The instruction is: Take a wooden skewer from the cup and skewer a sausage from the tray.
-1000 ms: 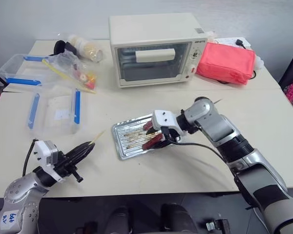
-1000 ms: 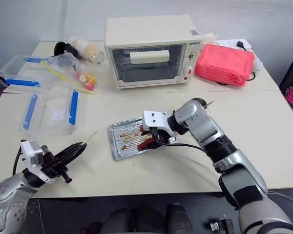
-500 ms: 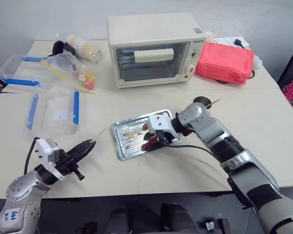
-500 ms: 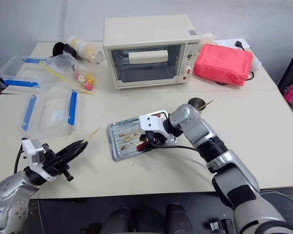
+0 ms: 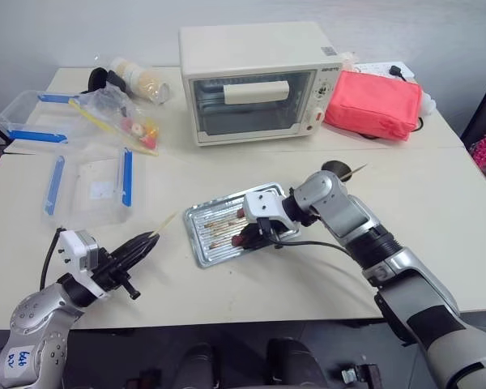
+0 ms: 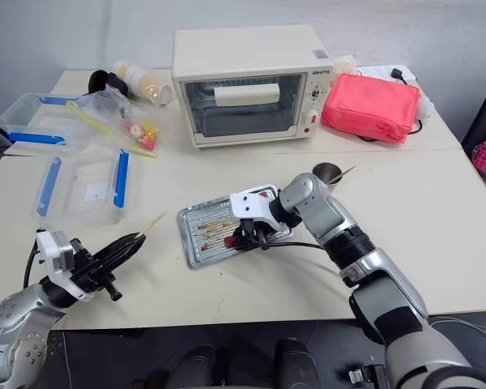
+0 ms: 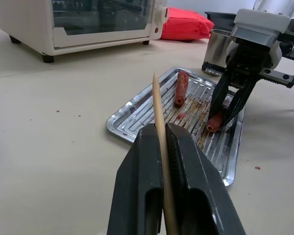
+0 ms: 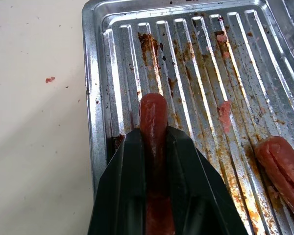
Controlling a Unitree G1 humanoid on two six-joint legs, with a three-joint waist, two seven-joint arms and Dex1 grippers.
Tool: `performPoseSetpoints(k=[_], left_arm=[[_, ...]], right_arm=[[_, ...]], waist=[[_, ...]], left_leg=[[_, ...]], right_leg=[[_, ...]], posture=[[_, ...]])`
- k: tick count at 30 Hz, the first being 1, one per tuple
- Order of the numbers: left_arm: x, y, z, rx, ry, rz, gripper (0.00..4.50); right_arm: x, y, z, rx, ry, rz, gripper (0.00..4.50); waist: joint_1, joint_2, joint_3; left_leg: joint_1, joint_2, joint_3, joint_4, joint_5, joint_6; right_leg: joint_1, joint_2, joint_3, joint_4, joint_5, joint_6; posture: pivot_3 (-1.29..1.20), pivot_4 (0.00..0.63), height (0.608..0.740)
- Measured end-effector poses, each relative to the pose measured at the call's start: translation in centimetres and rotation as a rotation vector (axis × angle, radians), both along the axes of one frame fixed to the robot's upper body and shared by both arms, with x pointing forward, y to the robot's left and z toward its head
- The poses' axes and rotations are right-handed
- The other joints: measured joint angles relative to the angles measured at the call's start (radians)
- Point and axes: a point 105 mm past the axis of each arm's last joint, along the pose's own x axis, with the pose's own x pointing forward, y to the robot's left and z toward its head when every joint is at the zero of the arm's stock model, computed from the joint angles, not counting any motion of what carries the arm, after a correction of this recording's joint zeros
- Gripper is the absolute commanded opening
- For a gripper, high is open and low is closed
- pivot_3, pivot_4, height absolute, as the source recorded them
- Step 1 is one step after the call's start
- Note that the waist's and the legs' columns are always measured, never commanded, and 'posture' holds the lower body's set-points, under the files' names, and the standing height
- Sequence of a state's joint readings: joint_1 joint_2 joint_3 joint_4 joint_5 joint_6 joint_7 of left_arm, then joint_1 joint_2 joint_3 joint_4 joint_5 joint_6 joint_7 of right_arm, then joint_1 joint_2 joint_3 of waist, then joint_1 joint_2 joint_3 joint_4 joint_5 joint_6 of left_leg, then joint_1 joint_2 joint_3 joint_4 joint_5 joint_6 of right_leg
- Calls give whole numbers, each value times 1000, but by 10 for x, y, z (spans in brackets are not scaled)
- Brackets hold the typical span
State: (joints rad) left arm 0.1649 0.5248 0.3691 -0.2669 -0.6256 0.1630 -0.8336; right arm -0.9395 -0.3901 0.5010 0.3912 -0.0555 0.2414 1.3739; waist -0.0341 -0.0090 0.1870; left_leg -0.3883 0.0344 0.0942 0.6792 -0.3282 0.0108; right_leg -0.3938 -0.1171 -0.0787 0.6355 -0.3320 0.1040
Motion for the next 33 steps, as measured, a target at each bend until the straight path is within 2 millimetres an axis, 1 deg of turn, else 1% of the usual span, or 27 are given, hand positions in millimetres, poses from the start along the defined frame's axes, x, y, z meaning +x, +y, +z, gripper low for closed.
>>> performPoseSetpoints(k=[3,6,9,12,17,21,27,33], left_arm=[[-1,-3,-1,32,7,-45,0],[-3,-9,-2,83,18,-111,0],[-8,-21,-8,217,49,-252,0],[-11,-34,-13,253,65,-351,0],[-3,-51,-6,287,17,-425,0],[0,-59,-6,314,3,-467,0],[3,-59,-14,332,26,-474,0],[3,-62,-14,326,15,-482,0]], right_arm=[[-2,0,2,4,7,7,520],[-5,-2,10,26,2,16,520],[-15,-15,25,50,-5,57,520],[-24,-21,34,67,-14,97,520],[-36,-21,33,77,13,119,520],[-38,-20,33,80,18,115,520],[-37,-19,32,89,9,97,520],[-39,-18,33,98,28,98,520]], waist=[[1,0,0],[2,0,0],[6,0,0],[4,0,0],[2,0,0],[4,0,0],[4,0,0],[5,0,0]], left_leg=[[0,0,0,0,0,0],[0,0,0,0,0,0],[-1,-1,-1,0,0,0],[-1,-1,0,-1,0,0],[0,1,1,-1,0,0],[0,0,1,0,0,0],[0,0,1,0,0,0],[0,0,1,0,0,0]], right_leg=[[0,0,0,0,0,0],[0,0,0,0,0,0],[0,-1,0,-1,0,0],[0,0,0,-2,0,0],[-1,1,0,0,0,0],[-1,1,-2,0,0,0],[-1,1,-2,0,0,0],[-1,1,-2,0,0,0]], posture=[[0,150,740],[0,150,740],[0,150,740],[0,150,740],[0,150,740],[0,150,740],[0,150,740],[0,150,740]])
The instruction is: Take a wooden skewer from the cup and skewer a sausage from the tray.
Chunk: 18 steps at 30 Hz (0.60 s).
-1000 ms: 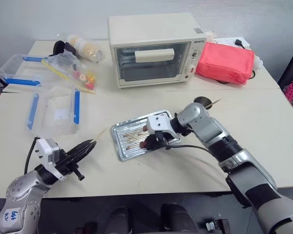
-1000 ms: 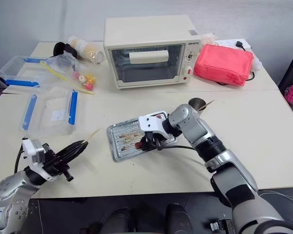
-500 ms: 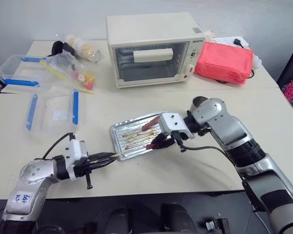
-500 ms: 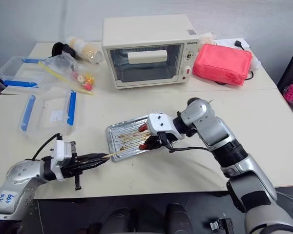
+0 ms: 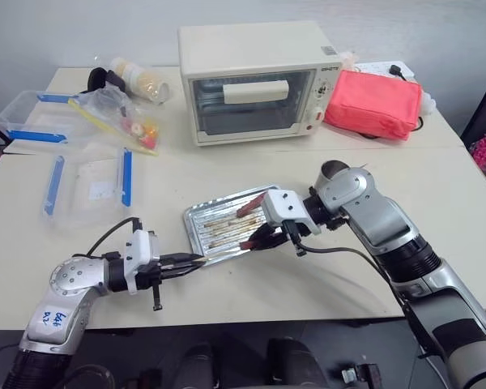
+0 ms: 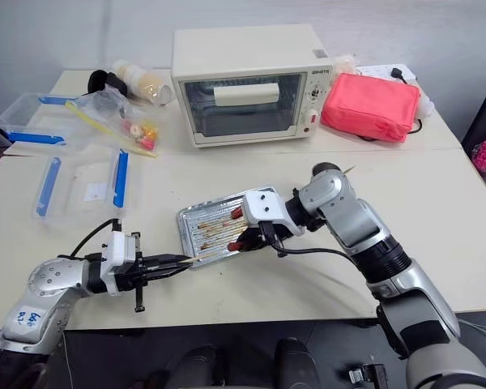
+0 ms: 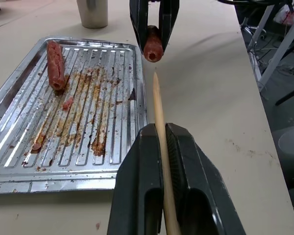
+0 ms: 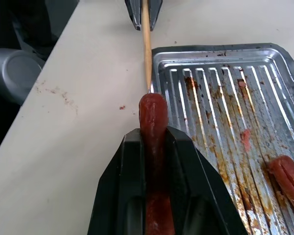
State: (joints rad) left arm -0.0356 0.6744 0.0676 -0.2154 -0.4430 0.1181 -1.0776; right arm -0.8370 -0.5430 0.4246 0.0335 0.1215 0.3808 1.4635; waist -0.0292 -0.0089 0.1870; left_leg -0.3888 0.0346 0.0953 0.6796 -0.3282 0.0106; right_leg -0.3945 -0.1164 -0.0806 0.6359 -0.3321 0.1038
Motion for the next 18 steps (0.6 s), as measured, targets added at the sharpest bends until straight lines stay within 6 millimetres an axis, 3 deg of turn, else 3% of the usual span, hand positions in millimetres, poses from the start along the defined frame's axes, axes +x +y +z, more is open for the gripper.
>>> performPoseSetpoints(k=[18], left_arm=[[5,-9,7,-41,-27,-15,0]], right_arm=[[-2,-2,-5,-5,19,-9,520]], waist=[[1,0,0]], left_leg=[[0,0,0,1,0,0]], right_leg=[[0,0,-1,1,0,0]], posture=[[0,150,740]])
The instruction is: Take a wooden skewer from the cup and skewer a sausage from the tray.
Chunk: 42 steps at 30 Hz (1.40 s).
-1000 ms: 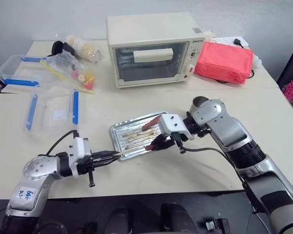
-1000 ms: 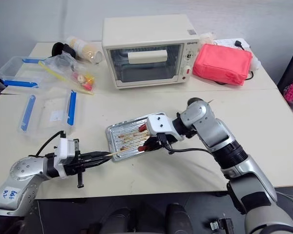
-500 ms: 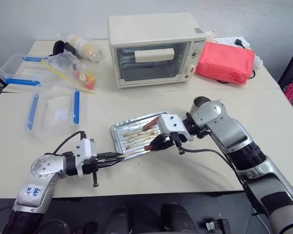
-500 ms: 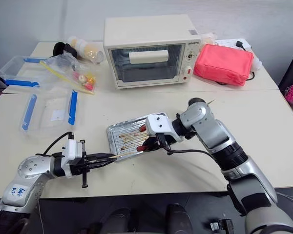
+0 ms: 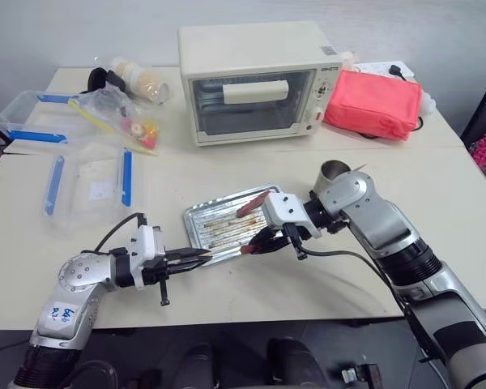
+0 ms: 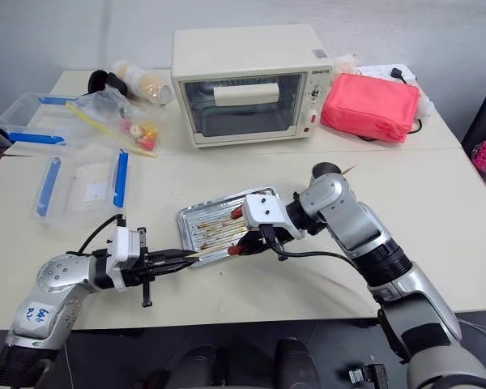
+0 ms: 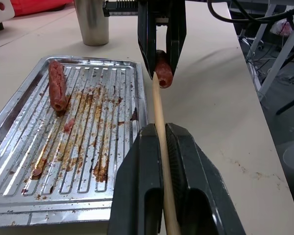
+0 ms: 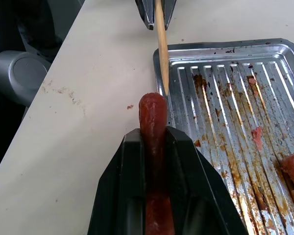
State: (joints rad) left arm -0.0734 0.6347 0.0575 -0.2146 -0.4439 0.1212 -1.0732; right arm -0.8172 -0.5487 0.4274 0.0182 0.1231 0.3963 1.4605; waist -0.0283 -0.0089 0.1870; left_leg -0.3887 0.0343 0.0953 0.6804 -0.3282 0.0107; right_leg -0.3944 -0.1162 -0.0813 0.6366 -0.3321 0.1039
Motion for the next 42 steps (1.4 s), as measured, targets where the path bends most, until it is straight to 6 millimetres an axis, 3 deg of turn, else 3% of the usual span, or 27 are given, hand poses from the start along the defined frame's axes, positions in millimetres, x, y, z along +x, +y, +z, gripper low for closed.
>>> performPoseSetpoints(k=[42], left_arm=[[1,-2,-13,7,55,9,0]], right_arm=[[3,-5,-2,-6,13,-20,520]], waist=[[0,0,0]], left_leg=[[0,0,0,0,0,0]], right_leg=[[0,0,0,0,0,0]], posture=[[0,150,740]])
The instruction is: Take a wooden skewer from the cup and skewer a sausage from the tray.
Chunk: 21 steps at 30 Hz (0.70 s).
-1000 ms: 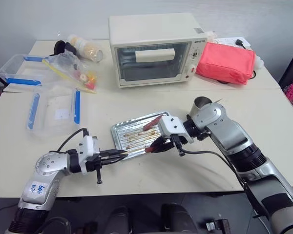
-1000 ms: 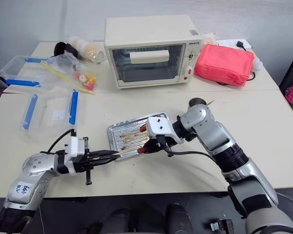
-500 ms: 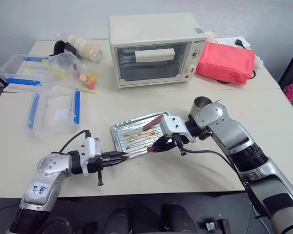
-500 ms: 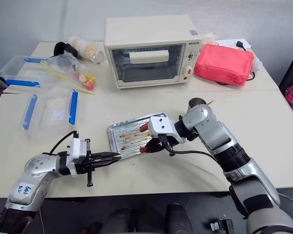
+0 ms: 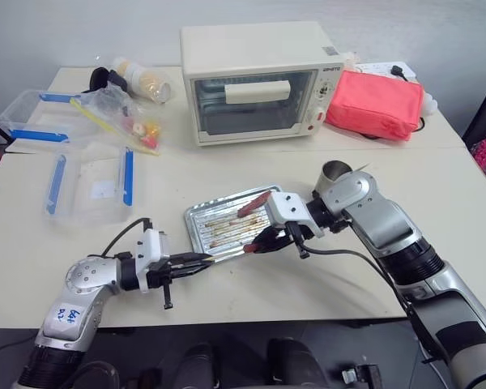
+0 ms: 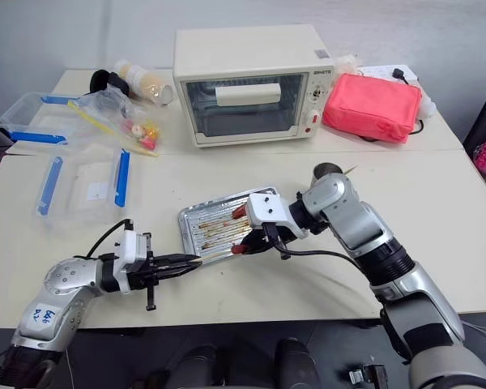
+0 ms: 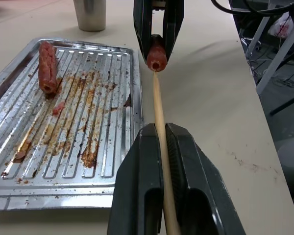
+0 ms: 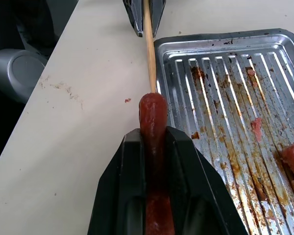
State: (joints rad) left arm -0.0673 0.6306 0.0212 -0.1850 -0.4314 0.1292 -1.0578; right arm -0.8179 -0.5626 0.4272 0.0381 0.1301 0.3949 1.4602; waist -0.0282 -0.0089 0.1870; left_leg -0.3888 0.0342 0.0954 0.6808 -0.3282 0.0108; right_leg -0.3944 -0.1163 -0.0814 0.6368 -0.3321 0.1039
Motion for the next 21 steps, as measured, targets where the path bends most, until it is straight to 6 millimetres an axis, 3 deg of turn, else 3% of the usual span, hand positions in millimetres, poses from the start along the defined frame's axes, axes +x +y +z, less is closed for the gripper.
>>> performPoseSetpoints(k=[21], left_arm=[[-1,-3,0,-33,6,-9,0]], right_arm=[[-1,0,1,5,6,7,520]], waist=[[0,0,0]], left_leg=[[0,0,0,0,0,0]], right_leg=[[0,0,-2,0,0,0]], posture=[[0,150,740]])
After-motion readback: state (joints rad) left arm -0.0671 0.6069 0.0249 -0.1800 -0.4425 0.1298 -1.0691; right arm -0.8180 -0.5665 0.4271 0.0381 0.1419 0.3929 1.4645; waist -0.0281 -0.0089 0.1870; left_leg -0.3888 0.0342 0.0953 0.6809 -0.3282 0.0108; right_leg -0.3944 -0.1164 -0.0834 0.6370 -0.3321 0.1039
